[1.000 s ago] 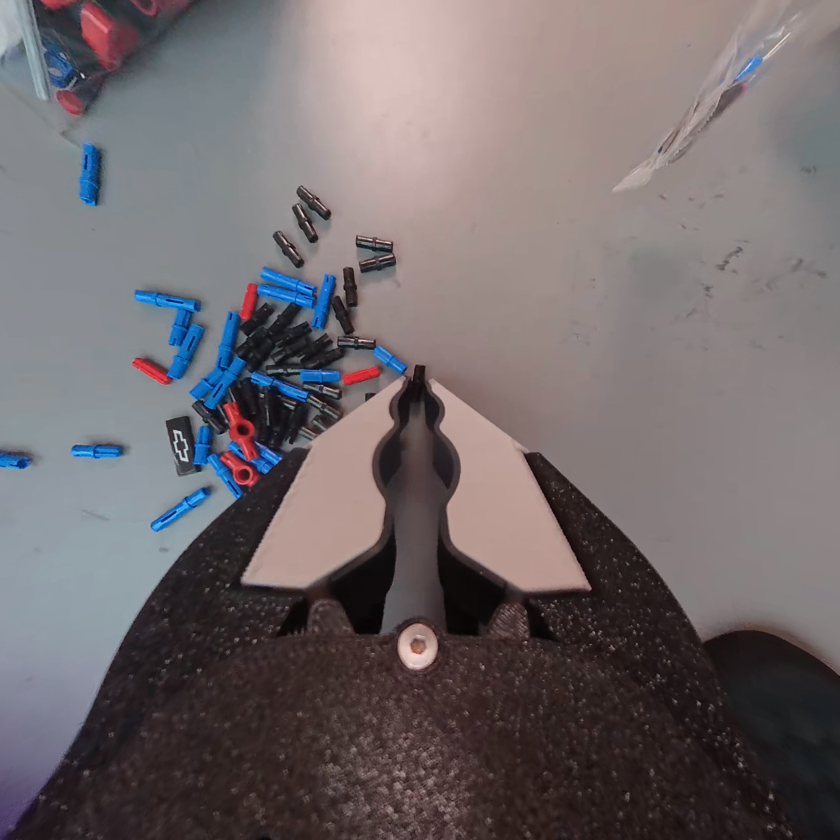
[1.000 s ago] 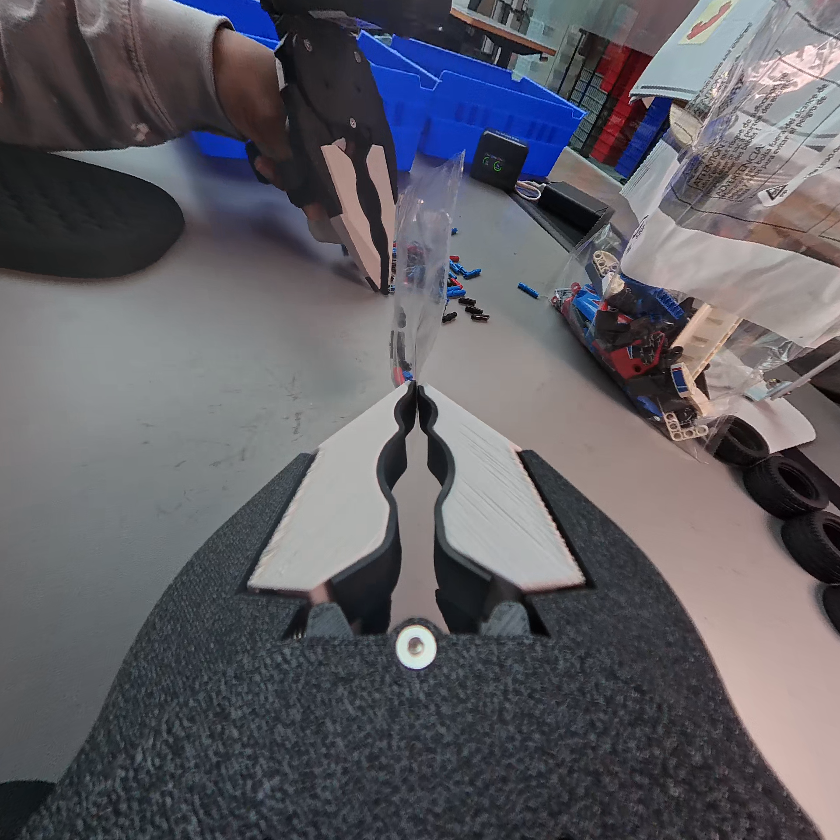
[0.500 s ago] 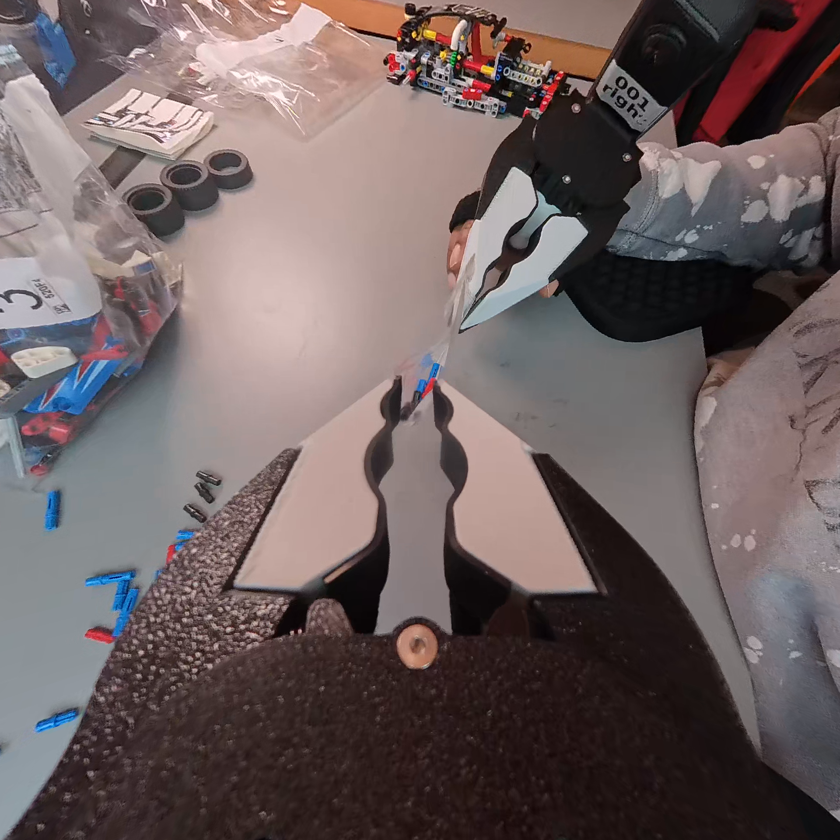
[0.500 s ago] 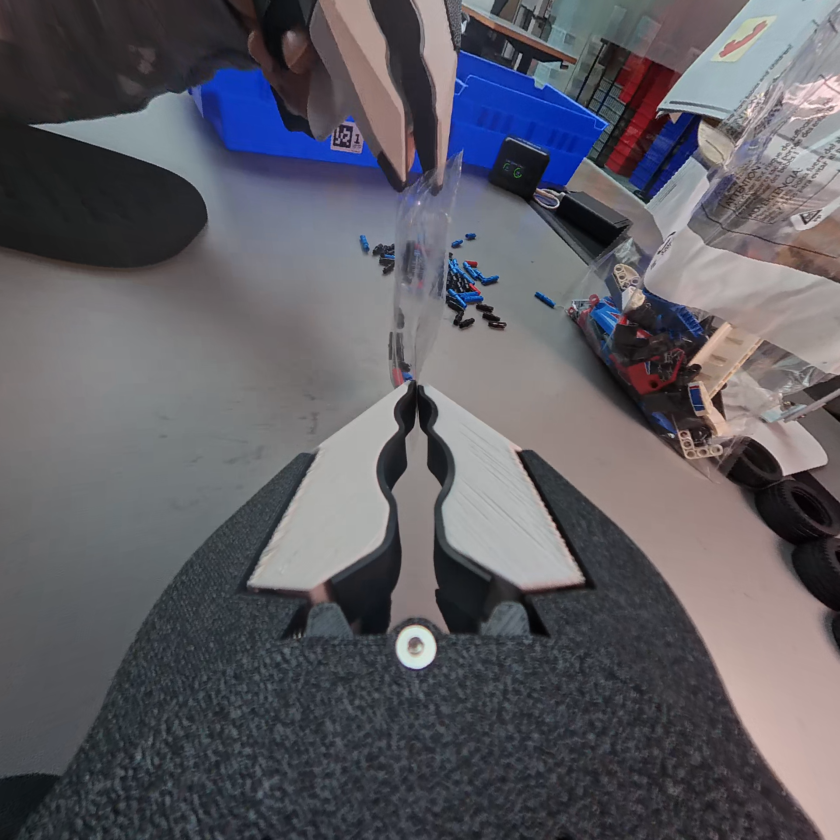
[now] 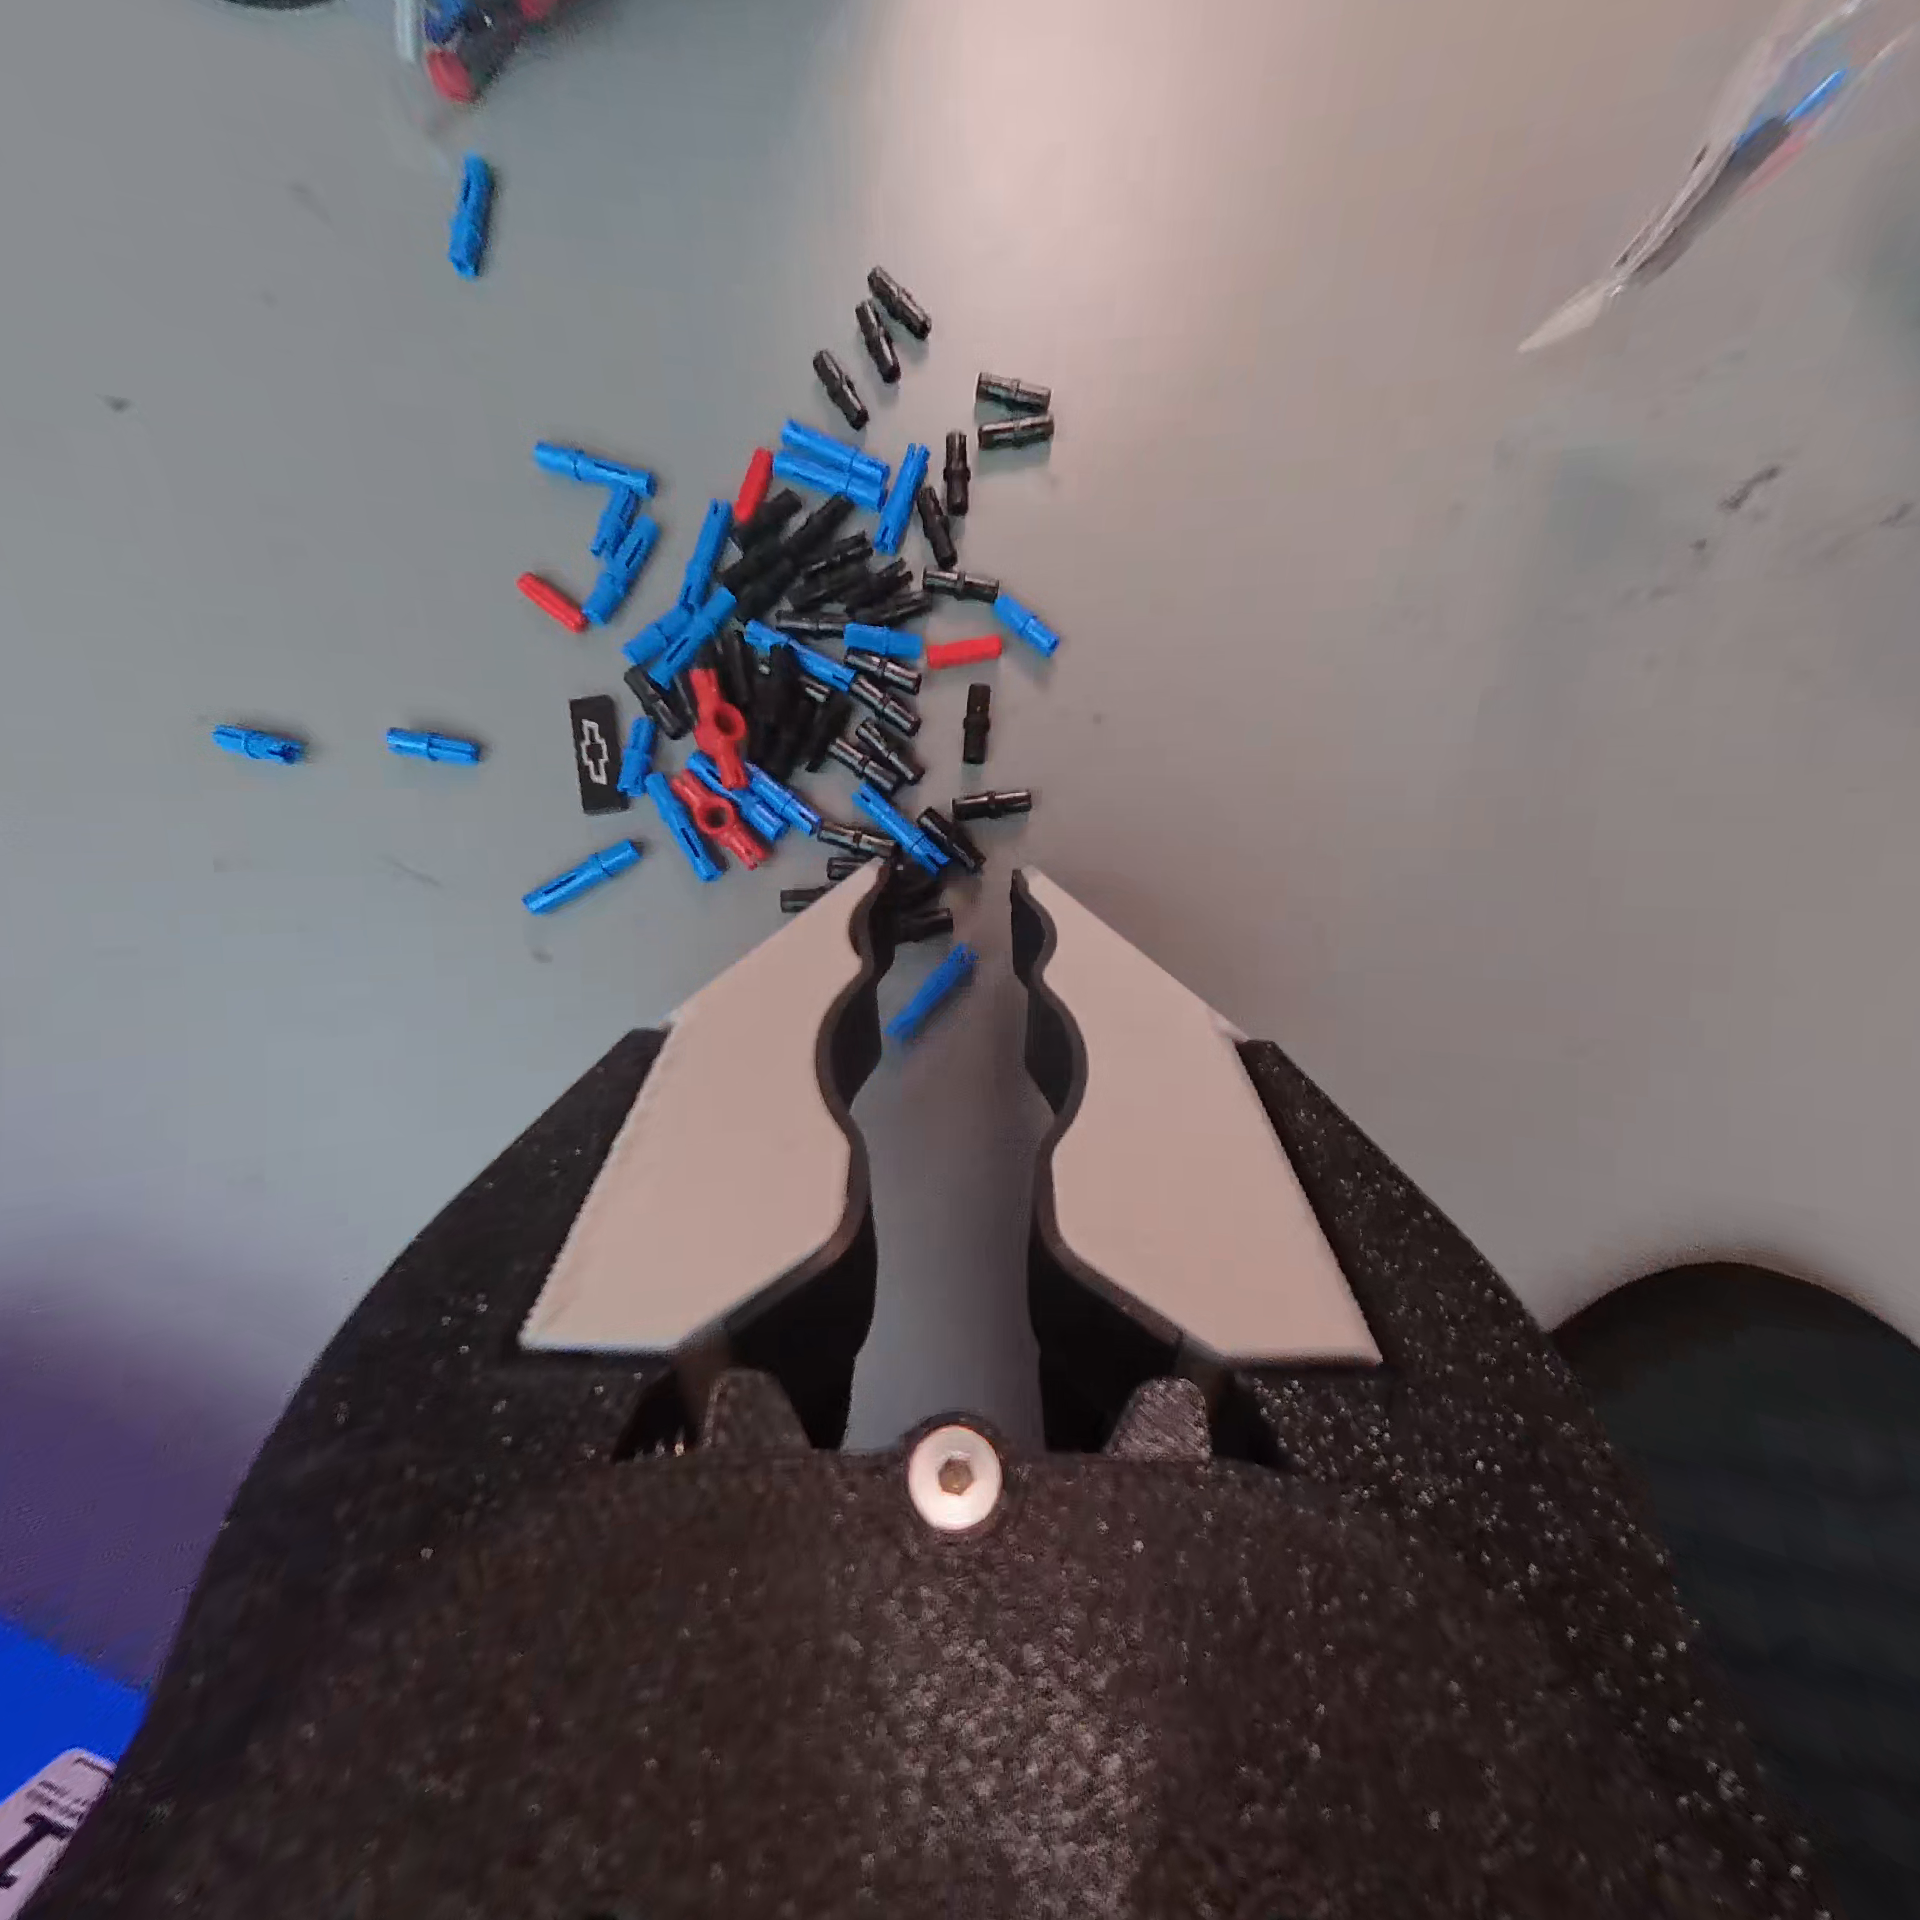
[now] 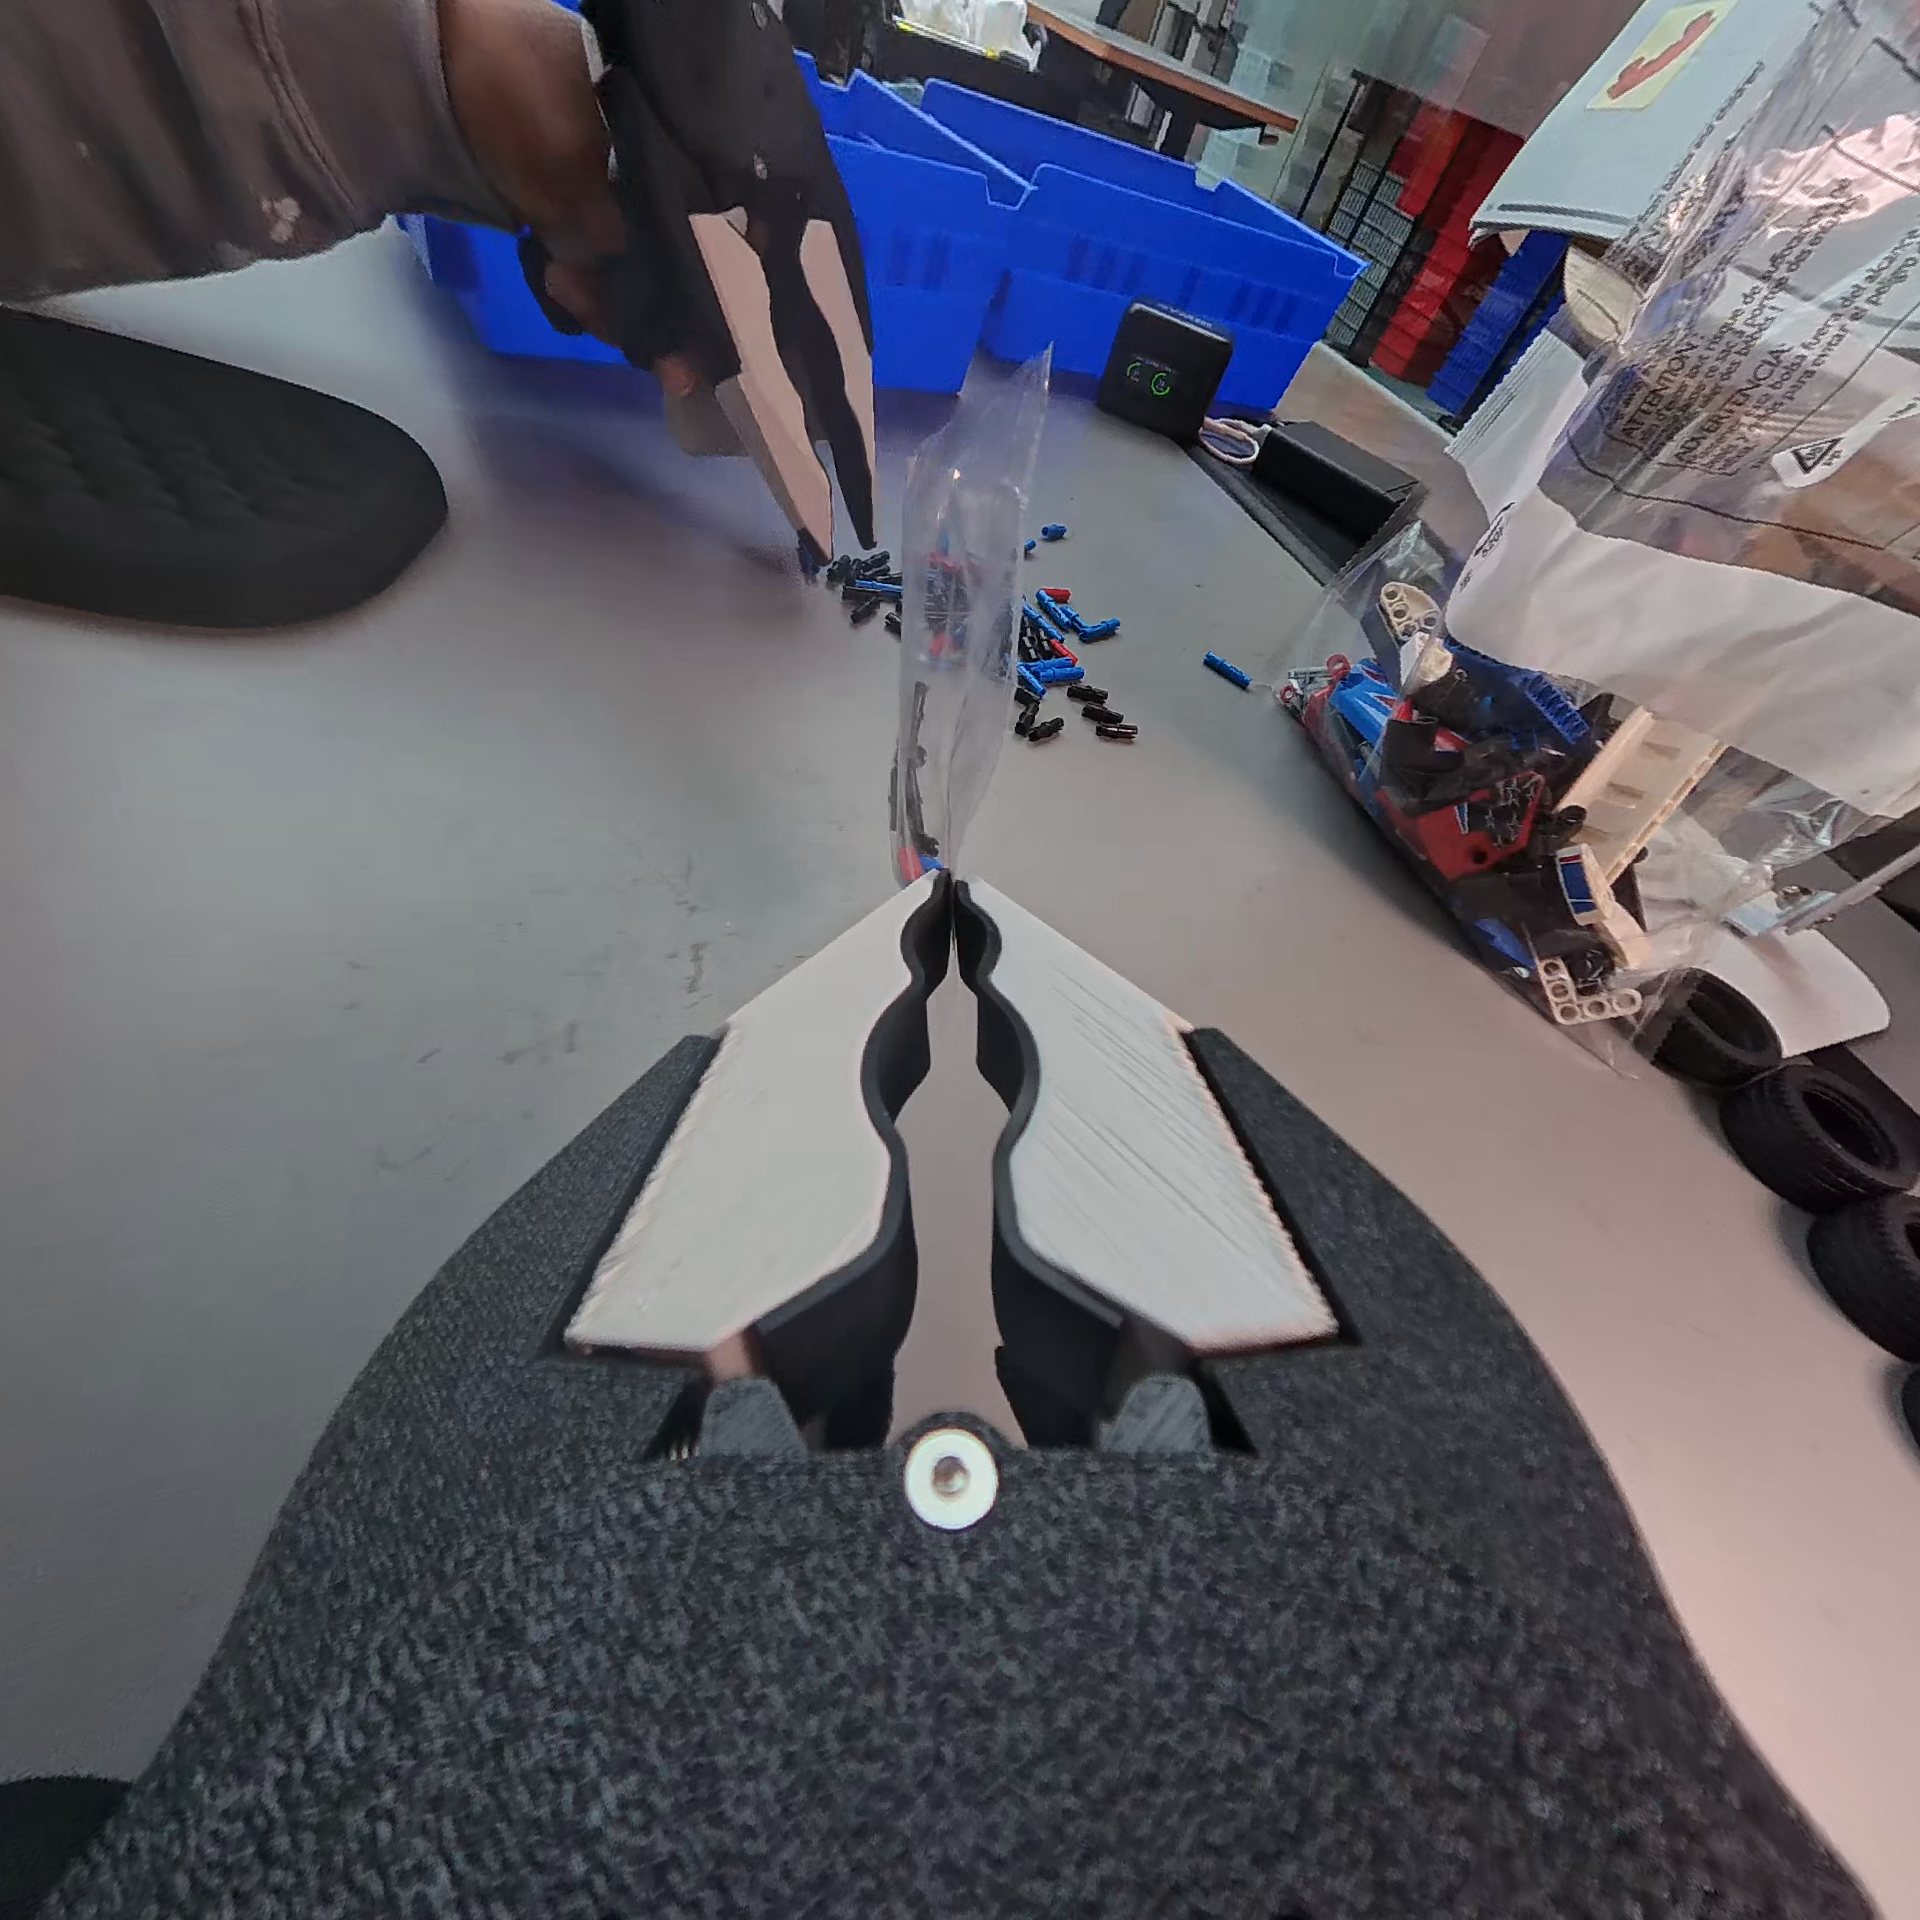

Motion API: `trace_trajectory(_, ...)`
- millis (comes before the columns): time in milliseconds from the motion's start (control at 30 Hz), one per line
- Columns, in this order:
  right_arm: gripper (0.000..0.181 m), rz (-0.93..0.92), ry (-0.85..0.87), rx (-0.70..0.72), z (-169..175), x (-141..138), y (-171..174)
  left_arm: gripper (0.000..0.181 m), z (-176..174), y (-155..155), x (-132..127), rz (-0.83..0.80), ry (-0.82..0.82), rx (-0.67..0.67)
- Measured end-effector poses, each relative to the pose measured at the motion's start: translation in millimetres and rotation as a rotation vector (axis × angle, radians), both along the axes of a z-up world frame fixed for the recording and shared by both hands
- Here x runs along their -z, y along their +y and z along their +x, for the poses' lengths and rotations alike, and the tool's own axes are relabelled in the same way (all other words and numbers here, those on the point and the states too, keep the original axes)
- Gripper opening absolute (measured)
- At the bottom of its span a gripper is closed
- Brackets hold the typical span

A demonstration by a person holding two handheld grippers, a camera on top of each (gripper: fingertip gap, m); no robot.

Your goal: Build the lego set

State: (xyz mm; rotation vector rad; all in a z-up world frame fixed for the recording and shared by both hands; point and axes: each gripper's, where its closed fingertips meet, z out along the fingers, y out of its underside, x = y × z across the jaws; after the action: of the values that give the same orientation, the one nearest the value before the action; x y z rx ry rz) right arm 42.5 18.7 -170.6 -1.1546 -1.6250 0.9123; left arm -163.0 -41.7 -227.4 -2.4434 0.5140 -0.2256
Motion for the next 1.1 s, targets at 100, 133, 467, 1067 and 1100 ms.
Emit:
trace_trajectory(100, 0.0, 0.002, -0.001, 0.006, 0, 0, 1, 0.02, -1, 3, 7, -0.005, 0.036, -0.006)
trace_trajectory(133, 0.0, 0.002, -0.001, 0.007, 0, 0, 1, 0.02, -1, 4, 8, -0.007, 0.044, -0.008)
trace_trajectory(467, 0.0, -0.003, -0.001, 0.008, 0, 0, 1, 0.01, 3, 12, 12, -0.005, 0.058, 0.0)
trace_trajectory(1067, 0.0, 0.019, -0.014, 0.005, 0, 3, -1, 0.005, 43, 13, -64, 0.228, -0.127, 0.09)
trace_trajectory(1100, 0.0, 0.026, -0.018, 0.004, -1, 4, -2, 0.005, 55, 14, -75, 0.254, -0.16, 0.116)
